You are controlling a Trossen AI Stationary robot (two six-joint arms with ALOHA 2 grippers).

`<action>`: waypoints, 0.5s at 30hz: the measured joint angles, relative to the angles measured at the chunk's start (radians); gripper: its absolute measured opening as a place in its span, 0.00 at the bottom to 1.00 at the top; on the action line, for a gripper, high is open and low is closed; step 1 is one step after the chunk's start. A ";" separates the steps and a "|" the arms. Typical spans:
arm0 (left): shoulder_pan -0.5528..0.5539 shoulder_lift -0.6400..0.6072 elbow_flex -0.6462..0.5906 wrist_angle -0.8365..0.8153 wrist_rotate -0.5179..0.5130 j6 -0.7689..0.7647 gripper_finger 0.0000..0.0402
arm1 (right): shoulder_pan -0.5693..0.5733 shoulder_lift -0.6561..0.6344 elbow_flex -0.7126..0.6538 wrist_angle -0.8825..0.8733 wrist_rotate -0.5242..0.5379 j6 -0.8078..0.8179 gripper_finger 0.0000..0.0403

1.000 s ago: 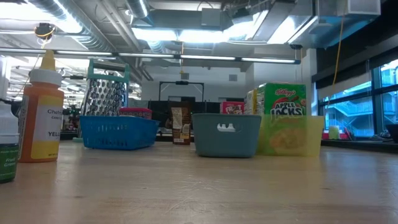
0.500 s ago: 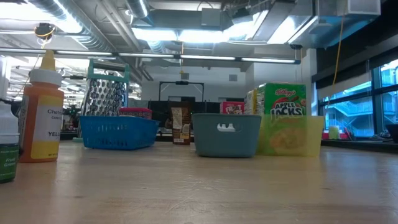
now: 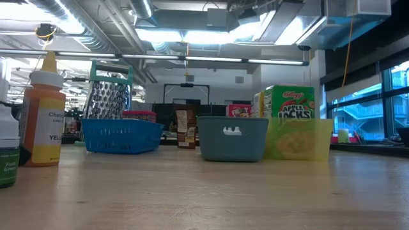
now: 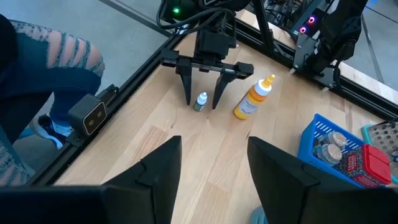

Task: Pick & Place Kitchen Items
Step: Put the small green food coloring into the green bin

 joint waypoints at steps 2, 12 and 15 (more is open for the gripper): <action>0.004 0.000 0.000 0.003 0.006 0.001 0.58 | 0.000 0.000 0.000 0.000 0.000 0.000 0.46; 0.017 0.000 0.000 0.001 0.015 0.018 0.58 | -0.002 0.000 0.000 0.000 0.000 -0.007 0.46; 0.017 0.000 0.000 -0.001 0.018 0.011 0.58 | -0.008 0.000 0.000 0.000 0.000 -0.007 0.46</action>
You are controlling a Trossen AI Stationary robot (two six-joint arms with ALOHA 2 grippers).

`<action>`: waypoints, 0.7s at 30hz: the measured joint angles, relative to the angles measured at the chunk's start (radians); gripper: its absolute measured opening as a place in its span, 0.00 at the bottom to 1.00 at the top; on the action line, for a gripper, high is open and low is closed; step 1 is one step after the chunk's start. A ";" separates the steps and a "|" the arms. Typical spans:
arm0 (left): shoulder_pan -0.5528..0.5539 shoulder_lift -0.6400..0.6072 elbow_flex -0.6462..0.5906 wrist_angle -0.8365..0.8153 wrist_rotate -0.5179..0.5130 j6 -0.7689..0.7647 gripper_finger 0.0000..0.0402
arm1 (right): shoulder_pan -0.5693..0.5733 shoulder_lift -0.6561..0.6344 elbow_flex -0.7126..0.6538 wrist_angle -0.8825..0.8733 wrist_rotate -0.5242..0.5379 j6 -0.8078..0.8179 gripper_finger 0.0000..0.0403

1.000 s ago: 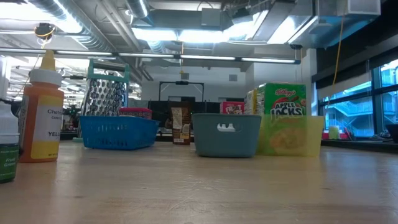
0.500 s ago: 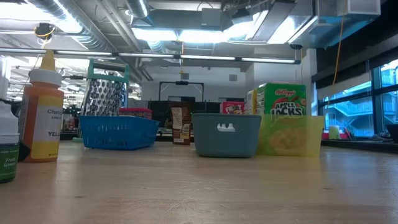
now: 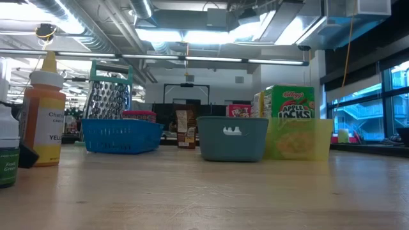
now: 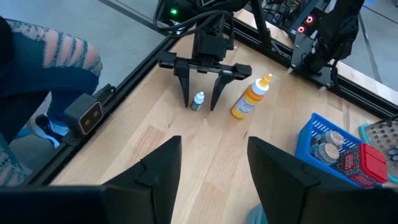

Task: Pick & Place Kitchen Items
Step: Put the small green food coloring into the green bin

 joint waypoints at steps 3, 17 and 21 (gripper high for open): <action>0.000 0.000 0.000 0.000 0.000 -0.001 0.56 | -0.003 0.000 0.000 0.000 0.000 0.001 0.46; 0.000 -0.003 -0.079 0.114 -0.045 -0.011 0.41 | -0.003 0.000 0.000 -0.001 0.000 0.005 0.46; 0.001 -0.003 -0.087 0.133 -0.047 -0.002 0.39 | -0.003 0.000 0.000 -0.005 0.000 0.007 0.46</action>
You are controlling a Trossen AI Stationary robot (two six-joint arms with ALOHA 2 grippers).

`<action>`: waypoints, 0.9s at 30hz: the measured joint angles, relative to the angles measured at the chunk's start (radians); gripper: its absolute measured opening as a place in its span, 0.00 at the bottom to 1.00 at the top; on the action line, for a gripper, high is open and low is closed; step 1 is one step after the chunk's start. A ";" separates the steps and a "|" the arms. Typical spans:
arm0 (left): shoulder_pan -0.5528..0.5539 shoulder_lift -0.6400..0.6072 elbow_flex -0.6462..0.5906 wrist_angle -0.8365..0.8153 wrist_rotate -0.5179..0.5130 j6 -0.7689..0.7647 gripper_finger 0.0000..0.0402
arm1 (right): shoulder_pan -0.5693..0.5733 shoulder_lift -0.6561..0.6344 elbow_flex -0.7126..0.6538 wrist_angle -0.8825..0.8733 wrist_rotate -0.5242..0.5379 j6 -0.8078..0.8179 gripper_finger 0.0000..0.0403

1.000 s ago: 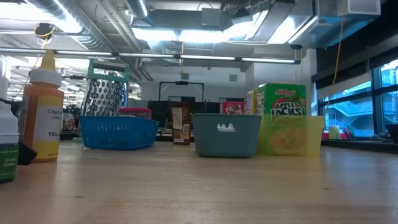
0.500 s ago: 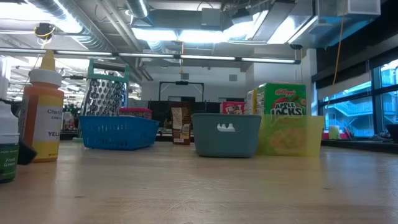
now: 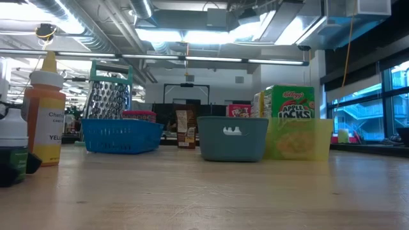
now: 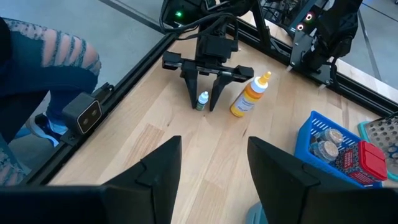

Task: Pick & Place Kitchen Items
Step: Put the small green food coloring into the green bin

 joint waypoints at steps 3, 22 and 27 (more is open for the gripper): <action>0.000 0.000 0.000 0.000 0.000 0.003 0.38 | 0.000 0.000 0.000 0.001 0.000 0.000 0.46; 0.005 0.000 -0.001 0.000 0.002 0.002 0.27 | 0.000 0.000 0.000 0.000 0.000 0.000 0.46; 0.005 0.000 -0.001 -0.001 0.004 0.002 0.23 | 0.000 0.000 0.000 -0.004 0.000 0.000 0.46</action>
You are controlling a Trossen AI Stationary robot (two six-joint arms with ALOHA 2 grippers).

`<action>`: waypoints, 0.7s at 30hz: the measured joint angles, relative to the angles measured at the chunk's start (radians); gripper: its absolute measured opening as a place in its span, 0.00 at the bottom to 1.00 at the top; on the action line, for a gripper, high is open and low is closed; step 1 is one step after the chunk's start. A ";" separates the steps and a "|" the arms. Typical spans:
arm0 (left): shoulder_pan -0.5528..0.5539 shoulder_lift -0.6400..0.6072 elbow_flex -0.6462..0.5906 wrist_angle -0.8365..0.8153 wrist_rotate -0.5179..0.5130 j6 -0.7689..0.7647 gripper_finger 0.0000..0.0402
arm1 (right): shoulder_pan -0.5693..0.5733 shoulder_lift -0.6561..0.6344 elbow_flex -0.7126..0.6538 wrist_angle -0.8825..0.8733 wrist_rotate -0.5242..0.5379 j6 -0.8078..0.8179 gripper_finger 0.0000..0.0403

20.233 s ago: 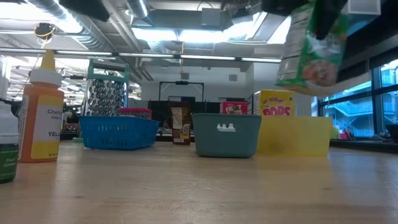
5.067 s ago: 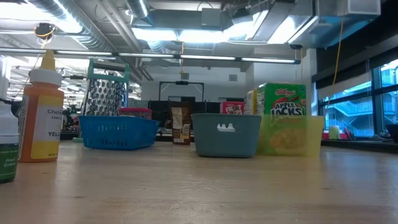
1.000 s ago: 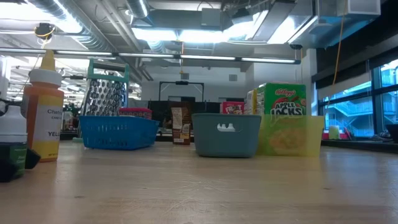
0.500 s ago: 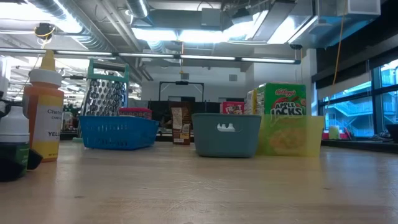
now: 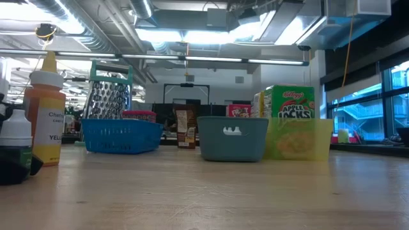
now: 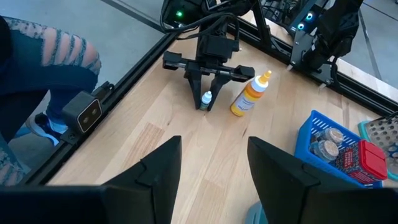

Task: Pick & Place Kitchen Items
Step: Put the small green food coloring into the green bin

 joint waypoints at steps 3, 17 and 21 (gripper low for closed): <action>0.000 0.000 0.000 0.000 0.000 0.000 0.22 | 0.000 0.000 -0.010 0.004 0.001 0.000 0.46; 0.001 -0.015 0.002 -0.012 0.033 -0.002 0.20 | -0.006 0.000 -0.077 0.077 0.002 -0.013 0.46; 0.017 -0.046 0.002 -0.015 0.101 0.002 0.20 | -0.006 0.000 -0.077 0.076 0.000 -0.014 0.46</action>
